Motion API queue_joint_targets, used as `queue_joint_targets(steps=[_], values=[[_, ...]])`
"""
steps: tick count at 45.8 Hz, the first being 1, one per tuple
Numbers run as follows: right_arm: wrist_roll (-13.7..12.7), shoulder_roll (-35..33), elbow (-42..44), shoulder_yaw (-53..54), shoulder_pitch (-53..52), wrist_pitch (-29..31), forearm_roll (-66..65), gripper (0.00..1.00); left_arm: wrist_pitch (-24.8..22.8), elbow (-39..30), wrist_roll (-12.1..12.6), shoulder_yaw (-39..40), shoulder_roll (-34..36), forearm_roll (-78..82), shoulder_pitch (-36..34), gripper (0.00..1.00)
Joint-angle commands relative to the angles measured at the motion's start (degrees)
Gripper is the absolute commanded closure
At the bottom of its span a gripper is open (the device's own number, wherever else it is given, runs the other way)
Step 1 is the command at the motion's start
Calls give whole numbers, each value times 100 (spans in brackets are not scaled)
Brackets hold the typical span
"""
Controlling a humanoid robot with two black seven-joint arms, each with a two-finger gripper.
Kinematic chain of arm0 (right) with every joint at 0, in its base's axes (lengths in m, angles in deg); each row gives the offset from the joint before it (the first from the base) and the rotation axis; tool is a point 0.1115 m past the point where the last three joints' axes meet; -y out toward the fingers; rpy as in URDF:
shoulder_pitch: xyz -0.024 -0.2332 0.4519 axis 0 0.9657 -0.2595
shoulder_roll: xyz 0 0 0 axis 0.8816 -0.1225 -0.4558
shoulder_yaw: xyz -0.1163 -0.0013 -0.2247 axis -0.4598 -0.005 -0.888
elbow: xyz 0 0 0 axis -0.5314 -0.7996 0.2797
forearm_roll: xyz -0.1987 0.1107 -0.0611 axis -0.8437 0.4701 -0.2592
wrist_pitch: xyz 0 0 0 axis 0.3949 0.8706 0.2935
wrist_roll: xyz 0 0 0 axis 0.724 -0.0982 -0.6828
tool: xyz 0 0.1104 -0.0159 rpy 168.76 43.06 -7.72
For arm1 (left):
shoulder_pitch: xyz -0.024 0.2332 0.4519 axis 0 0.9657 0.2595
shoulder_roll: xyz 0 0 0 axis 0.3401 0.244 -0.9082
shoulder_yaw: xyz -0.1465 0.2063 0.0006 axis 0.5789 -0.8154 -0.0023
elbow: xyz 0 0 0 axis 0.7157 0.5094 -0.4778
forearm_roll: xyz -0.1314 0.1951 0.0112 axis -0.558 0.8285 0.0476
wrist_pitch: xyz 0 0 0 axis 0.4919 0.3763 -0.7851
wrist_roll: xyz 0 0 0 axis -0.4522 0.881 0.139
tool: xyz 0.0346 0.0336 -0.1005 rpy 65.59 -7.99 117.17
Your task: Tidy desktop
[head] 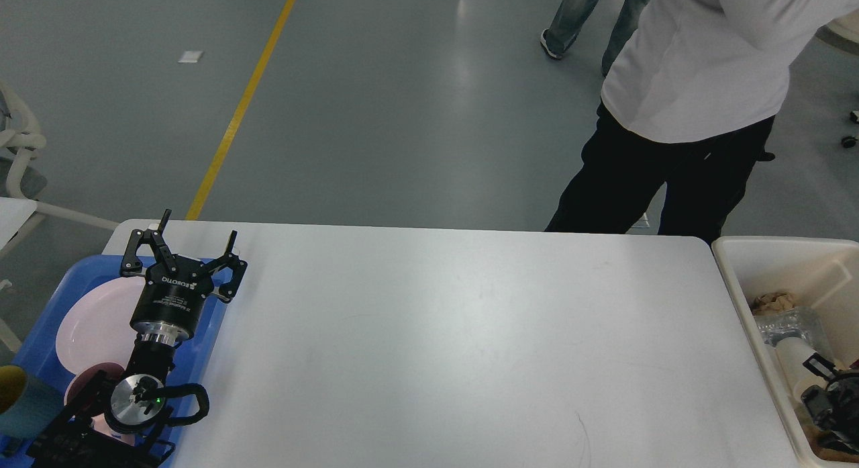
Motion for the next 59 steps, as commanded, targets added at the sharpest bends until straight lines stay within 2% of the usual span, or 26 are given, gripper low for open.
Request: queue_joint_targets(steps=[1, 14, 18, 23, 26, 31, 39, 44, 48, 55, 57, 59], values=[[25, 11, -21, 17, 18, -39, -1, 0, 0, 0, 0, 0, 0, 0, 0, 4], [78, -32, -3, 34, -52, -48, 8, 0, 0, 0, 0, 0, 0, 0, 0, 4], [87, -120, -29, 323, -210, -39, 8, 0, 0, 0, 0, 0, 0, 0, 0, 4], [87, -296, -56, 1578, -684, -31, 8, 0, 0, 0, 0, 0, 0, 0, 0, 4], [78, -375, -65, 2703, -1044, -57, 8, 0, 0, 0, 0, 0, 0, 0, 0, 4], [87, -515, -345, 3776, -1493, -22, -10, 0, 0, 0, 0, 0, 0, -9, 0, 4], [96, -1446, -2399, 4892, -2003, -13, -19, 0, 0, 0, 0, 0, 0, 0, 0, 4], [113, -2071, -3833, 6376, -1933, 40, -19, 0, 0, 0, 0, 9, 0, 0, 0, 4], [131, -1862, -4186, 7774, -1469, 48, -19, 0, 0, 0, 0, 9, 0, 0, 0, 4], [201, -930, -4424, 10280, -598, 224, -124, 0, 0, 0, 0, 9, 0, 0, 0, 4], [341, -807, -4538, 10562, -378, 417, -281, 0, 0, 0, 0, 9, 0, 0, 0, 4], [682, -753, -4713, 10616, -229, 627, -545, 0, 0, 0, 0, 0, 0, 0, 0, 4]])
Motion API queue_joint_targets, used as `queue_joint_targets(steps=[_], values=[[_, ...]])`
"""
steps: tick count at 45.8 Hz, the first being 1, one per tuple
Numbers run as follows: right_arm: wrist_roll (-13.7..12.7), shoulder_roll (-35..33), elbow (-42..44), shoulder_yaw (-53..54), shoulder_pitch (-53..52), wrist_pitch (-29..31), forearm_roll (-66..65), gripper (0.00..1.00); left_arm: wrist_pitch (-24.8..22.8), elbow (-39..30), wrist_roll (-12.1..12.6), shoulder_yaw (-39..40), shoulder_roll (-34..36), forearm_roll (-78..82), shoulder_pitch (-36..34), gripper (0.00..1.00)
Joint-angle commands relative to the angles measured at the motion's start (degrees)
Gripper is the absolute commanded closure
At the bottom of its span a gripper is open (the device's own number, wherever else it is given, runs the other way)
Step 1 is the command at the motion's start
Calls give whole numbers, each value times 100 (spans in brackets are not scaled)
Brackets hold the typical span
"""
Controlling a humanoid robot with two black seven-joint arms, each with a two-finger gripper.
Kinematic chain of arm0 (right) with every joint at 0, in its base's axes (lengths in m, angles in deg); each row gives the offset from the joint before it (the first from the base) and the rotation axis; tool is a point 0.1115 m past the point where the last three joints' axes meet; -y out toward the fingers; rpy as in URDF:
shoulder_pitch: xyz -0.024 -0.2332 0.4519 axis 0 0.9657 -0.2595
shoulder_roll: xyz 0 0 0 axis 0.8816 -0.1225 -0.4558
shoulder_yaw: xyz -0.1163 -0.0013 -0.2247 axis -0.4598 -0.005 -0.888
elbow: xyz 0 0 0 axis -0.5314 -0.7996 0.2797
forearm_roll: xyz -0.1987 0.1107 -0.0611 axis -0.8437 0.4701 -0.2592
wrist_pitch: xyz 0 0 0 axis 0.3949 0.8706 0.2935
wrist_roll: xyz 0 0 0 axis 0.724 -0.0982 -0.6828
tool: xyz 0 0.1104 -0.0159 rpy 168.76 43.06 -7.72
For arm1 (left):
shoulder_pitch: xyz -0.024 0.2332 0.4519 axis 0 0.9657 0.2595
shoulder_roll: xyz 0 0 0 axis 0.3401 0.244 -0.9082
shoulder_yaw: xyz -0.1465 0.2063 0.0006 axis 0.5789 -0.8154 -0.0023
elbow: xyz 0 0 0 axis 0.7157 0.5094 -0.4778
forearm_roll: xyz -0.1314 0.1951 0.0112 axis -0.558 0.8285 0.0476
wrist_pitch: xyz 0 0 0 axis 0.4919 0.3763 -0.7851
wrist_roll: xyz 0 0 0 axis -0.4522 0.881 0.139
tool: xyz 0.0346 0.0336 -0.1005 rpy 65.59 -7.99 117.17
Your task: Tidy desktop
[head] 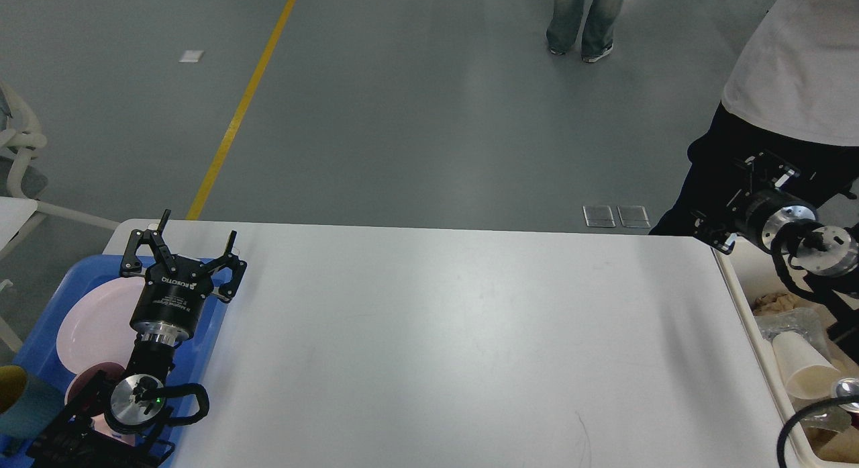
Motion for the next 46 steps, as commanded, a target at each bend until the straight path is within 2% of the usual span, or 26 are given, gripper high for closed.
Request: queue_joint_targets(steps=[1, 5, 8, 12, 16, 35, 46], values=[[718, 335, -425, 789, 571, 501, -559, 0, 0, 0, 0, -9, 0, 0, 0, 4], [1755, 457, -672, 780, 958, 748, -938, 0, 0, 0, 0, -9, 0, 0, 0, 4], [2327, 695, -716, 754, 1134, 757, -1262, 0, 0, 0, 0, -9, 0, 0, 0, 4], [2951, 845, -681, 718, 1301, 705, -1878, 0, 0, 0, 0, -9, 0, 0, 0, 4], [3348, 924, -707, 727, 1521, 669, -2081, 0, 0, 0, 0, -9, 0, 0, 0, 4], [3375, 941, -461, 754, 1635, 608, -1685, 0, 0, 0, 0, 0, 0, 0, 0, 4], [3410, 1196, -514, 815, 1846, 608, -1650, 0, 0, 0, 0, -9, 0, 0, 0, 4]])
